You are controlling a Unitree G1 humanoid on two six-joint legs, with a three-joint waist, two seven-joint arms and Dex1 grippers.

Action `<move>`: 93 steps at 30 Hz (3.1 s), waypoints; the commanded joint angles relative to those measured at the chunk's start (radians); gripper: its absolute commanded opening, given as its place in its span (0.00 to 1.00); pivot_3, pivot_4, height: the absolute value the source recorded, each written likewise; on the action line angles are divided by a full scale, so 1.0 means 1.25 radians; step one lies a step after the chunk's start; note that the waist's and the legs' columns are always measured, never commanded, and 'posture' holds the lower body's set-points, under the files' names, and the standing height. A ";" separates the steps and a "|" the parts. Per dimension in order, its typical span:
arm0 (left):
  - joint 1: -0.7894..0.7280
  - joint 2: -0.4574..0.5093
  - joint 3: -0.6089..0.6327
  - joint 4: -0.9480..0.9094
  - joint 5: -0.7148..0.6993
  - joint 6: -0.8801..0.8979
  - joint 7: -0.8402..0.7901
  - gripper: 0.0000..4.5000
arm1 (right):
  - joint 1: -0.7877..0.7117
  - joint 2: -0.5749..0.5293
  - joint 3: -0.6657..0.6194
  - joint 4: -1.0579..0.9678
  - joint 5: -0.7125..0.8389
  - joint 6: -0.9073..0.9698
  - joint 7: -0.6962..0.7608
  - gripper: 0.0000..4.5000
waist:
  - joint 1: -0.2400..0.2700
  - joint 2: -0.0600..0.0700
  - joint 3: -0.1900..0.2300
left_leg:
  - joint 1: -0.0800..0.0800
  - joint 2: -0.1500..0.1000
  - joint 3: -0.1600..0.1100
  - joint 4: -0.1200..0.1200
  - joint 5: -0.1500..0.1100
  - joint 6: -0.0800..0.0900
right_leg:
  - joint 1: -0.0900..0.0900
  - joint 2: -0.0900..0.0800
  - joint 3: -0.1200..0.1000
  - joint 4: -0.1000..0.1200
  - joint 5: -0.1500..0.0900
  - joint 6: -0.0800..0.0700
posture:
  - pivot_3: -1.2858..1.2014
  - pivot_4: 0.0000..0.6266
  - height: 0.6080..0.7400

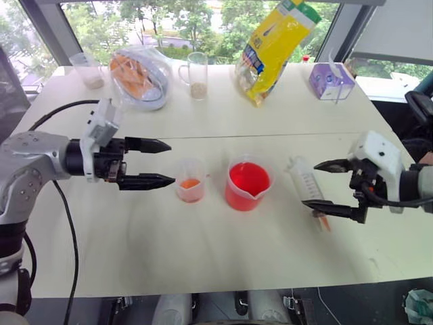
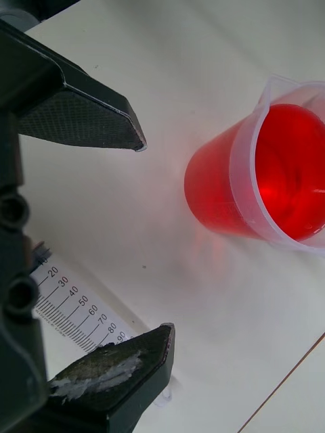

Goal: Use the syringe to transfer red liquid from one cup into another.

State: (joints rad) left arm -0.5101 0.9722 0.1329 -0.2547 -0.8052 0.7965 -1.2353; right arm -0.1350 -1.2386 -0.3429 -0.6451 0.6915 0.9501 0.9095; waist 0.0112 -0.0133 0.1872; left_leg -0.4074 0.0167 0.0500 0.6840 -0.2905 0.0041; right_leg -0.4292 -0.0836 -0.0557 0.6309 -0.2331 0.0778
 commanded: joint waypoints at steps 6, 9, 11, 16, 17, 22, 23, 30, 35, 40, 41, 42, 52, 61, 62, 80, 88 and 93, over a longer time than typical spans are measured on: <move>-0.031 -0.021 -0.001 -0.006 0.004 -0.012 0.009 1.00 | -0.008 -0.015 -0.005 0.002 -0.006 0.014 -0.007 0.99 | 0.001 0.000 0.000 | 0.000 0.000 0.000 0.000 0.000 0.000 | 0.000 0.000 0.000 0.000 0.000 0.000 | 0.52 0.24 1.00; -0.035 -0.028 -0.004 -0.001 0.008 -0.014 0.007 1.00 | -0.007 -0.020 0.005 0.009 -0.009 0.040 -0.019 0.99 | 0.001 0.000 0.000 | 0.000 0.000 0.000 0.000 0.000 0.000 | 0.000 0.000 0.000 0.000 0.000 0.000 | 0.52 0.24 1.00; -0.042 -0.037 -0.004 0.005 0.007 -0.015 0.009 1.00 | -0.023 -0.020 0.012 0.016 0.002 0.062 -0.025 0.99 | 0.001 0.000 0.000 | 0.000 0.000 0.000 0.000 0.000 0.000 | 0.000 0.000 0.000 0.000 0.000 0.000 | 0.52 0.24 1.00; -0.036 -0.063 -0.012 -0.003 0.024 -0.034 0.023 1.00 | -0.078 -0.019 0.056 0.046 0.005 0.114 -0.048 0.99 | 0.000 0.000 0.000 | 0.000 0.000 0.000 0.001 0.000 0.000 | 0.000 0.000 0.000 0.001 0.000 0.000 | 0.52 0.24 1.00; -0.031 -0.068 -0.010 -0.007 0.027 -0.042 0.027 1.00 | -0.097 -0.014 0.072 0.055 0.006 0.130 -0.057 0.99 | 0.000 0.000 0.000 | 0.000 0.000 0.000 0.001 0.000 0.000 | 0.000 0.000 0.000 0.001 0.000 0.000 | 0.52 0.24 1.00; -0.016 -0.099 -0.004 -0.017 0.046 -0.073 0.074 1.00 | -0.240 0.041 0.176 0.110 0.018 0.255 -0.116 0.99 | -0.002 0.000 0.000 | 0.000 0.000 0.000 0.001 0.000 0.000 | 0.000 0.000 0.000 0.001 0.001 -0.001 | 0.52 0.24 1.00; -0.016 -0.104 -0.003 -0.016 0.045 -0.077 0.079 1.00 | -0.278 0.055 0.207 0.125 0.015 0.295 -0.130 0.99 | -0.003 0.000 0.000 | 0.000 0.000 0.000 0.001 0.000 0.000 | 0.000 0.000 0.000 0.001 0.001 -0.001 | 0.52 0.24 1.00; -0.021 -0.108 -0.001 -0.013 0.044 -0.073 0.100 1.00 | -0.496 0.166 0.357 0.280 -0.034 0.510 -0.221 0.99 | -0.002 0.000 0.000 | 0.000 0.000 0.000 0.001 0.000 0.000 | 0.000 0.000 0.000 0.001 0.001 -0.001 | 0.52 0.24 1.00; -0.007 -0.109 0.004 -0.027 0.035 -0.072 0.105 1.00 | -0.553 0.211 0.417 0.393 -0.072 0.531 -0.294 0.99 | 0.001 0.000 0.000 | -0.001 0.000 0.000 0.001 0.000 0.000 | 0.000 0.000 0.000 0.001 0.001 -0.001 | 0.52 0.24 1.00; 0.006 -0.113 0.009 -0.037 0.031 -0.074 0.115 1.00 | -0.572 0.239 0.458 0.464 -0.100 0.531 -0.349 0.99 | -0.001 0.000 0.000 | -0.001 0.000 0.000 0.001 0.000 0.000 | 0.000 0.000 0.000 0.001 0.001 -0.001 | 0.52 0.24 1.00; 0.007 -0.114 0.010 -0.040 0.030 -0.074 0.117 1.00 | -0.573 0.243 0.460 0.475 -0.106 0.531 -0.358 0.99 | -0.002 0.000 0.000 | -0.001 0.000 0.000 0.001 0.000 0.000 | 0.000 0.000 0.000 0.001 0.001 -0.001 | 0.52 0.24 1.00; 0.008 -0.116 0.010 -0.044 0.029 -0.073 0.122 1.00 | -0.574 0.249 0.457 0.495 -0.100 0.531 -0.365 0.99 | -0.002 0.000 0.000 | -0.001 0.000 0.000 0.001 0.000 0.000 | 0.000 0.000 0.000 0.001 0.001 -0.001 | 0.52 0.24 1.00; 0.018 -0.131 0.010 -0.059 0.029 -0.079 0.151 1.00 | -0.589 0.328 0.455 0.647 -0.060 0.531 -0.444 0.88 | -0.005 0.000 0.000 | 0.000 0.000 0.000 0.001 0.000 0.000 | 0.000 0.001 0.000 0.001 0.002 0.001 | 0.52 0.24 1.00; -0.015 -0.128 0.005 -0.045 0.020 -0.076 0.140 1.00 | -0.579 0.310 0.454 0.609 -0.001 0.531 -0.468 0.32 | -0.009 0.000 0.000 | 0.000 0.000 0.000 0.001 0.000 0.000 | 0.000 0.002 0.000 0.001 0.002 0.001 | 0.52 0.24 1.00; -0.028 -0.130 0.002 -0.038 0.018 -0.077 0.136 1.00 | -0.576 0.303 0.443 0.564 -0.024 0.531 -0.471 0.32 | -0.008 0.000 0.000 | 0.000 0.000 0.000 0.001 0.000 0.000 | 0.000 0.002 0.000 0.001 0.002 0.001 | 0.52 0.24 1.00; -0.377 -0.258 -0.091 0.248 0.061 -0.094 0.042 1.00 | -0.556 0.621 0.010 0.086 0.020 0.019 -0.536 0.32 | -0.004 0.000 0.000 | -0.001 -0.001 0.000 0.001 0.000 0.000 | -0.001 0.002 0.000 0.001 0.003 0.002 | 0.52 0.24 1.00; -0.463 -0.310 -0.123 0.336 0.107 -0.108 -0.003 1.00 | -0.378 0.681 0.143 0.023 0.017 -0.112 -0.434 0.32 | -0.001 0.000 -0.001 | -0.001 -0.002 0.000 0.001 0.000 0.000 | 0.000 0.001 0.000 0.001 0.003 0.002 | 0.52 0.24 1.00; -0.495 -0.322 -0.113 0.357 0.109 -0.093 -0.016 1.00 | -0.271 0.669 0.198 0.016 -0.023 -0.197 -0.380 0.32 | -0.005 0.000 -0.001 | -0.001 -0.002 0.000 0.001 0.000 0.000 | 0.000 0.002 0.000 0.001 0.003 0.002 | 0.52 0.24 1.00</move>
State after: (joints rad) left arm -1.0960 0.5702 -0.0253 0.1981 -0.6653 0.6871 -1.2427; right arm -0.4716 -0.3950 -0.0953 -0.5871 0.6763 0.7573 0.4169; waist 0.0046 -0.0134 0.1865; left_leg -0.4082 0.0147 0.0496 0.6849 -0.2901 0.0039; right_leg -0.4297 -0.0814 -0.0554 0.6324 -0.2291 0.0807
